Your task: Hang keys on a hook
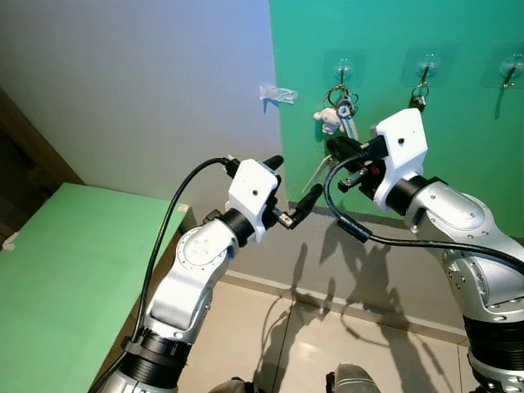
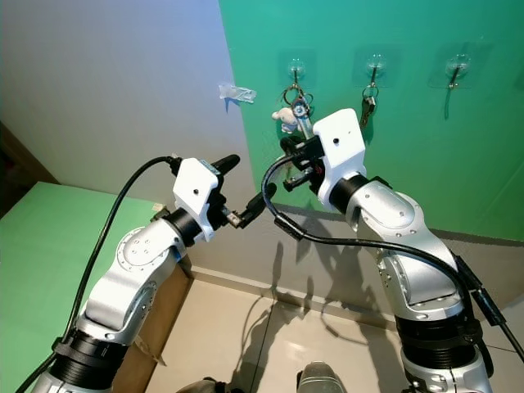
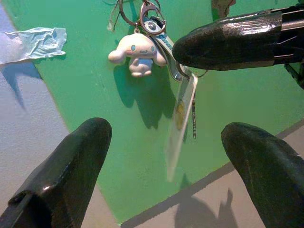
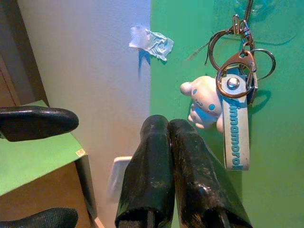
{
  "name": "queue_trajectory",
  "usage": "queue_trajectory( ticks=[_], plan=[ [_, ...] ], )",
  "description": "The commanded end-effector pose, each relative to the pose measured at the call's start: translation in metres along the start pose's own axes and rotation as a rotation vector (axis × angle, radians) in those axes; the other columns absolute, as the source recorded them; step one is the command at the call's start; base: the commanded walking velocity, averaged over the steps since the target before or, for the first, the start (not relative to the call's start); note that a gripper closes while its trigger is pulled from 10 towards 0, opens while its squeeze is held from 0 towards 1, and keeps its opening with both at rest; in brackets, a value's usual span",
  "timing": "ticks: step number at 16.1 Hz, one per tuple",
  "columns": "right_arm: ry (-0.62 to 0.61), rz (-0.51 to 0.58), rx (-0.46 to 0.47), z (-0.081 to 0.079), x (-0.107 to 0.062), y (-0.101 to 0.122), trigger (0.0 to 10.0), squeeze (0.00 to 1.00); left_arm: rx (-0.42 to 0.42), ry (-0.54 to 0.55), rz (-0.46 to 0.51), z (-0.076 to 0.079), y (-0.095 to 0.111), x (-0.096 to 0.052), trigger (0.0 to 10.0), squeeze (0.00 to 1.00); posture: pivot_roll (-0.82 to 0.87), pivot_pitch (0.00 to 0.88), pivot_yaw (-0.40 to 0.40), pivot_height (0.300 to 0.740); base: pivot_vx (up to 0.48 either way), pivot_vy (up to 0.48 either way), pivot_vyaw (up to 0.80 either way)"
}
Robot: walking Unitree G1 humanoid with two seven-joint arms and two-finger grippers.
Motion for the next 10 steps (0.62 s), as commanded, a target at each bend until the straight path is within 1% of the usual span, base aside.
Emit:
queue_trajectory(
  ticks=[1,10],
  plan=[
    [0.007,0.0,0.003,-0.0018,0.0016,0.0016,0.0,0.0,-0.004,0.024,-0.006,-0.0065,-0.0016,-0.0026,10.0,0.0,-0.28,0.059,0.159,0.72,0.0,0.0,0.0],
    [0.007,0.0,0.003,-0.0018,0.0016,0.0016,0.0,0.0,-0.004,0.024,-0.006,-0.0065,-0.0016,-0.0026,10.0,0.0,-0.28,0.059,0.159,0.72,0.0,0.0,0.0]
  ],
)
Point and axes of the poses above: a point about 5 cm out from each wrist's last joint towards the gripper, its own x axis pointing out of the wrist towards the gripper, its own y axis along the axis of the wrist's last joint, z = x × y, the point moved 6 cm from there along x, pointing out of the wrist towards the gripper, and after that the axes turned 15 degrees about -x, right-handed, at the moved point
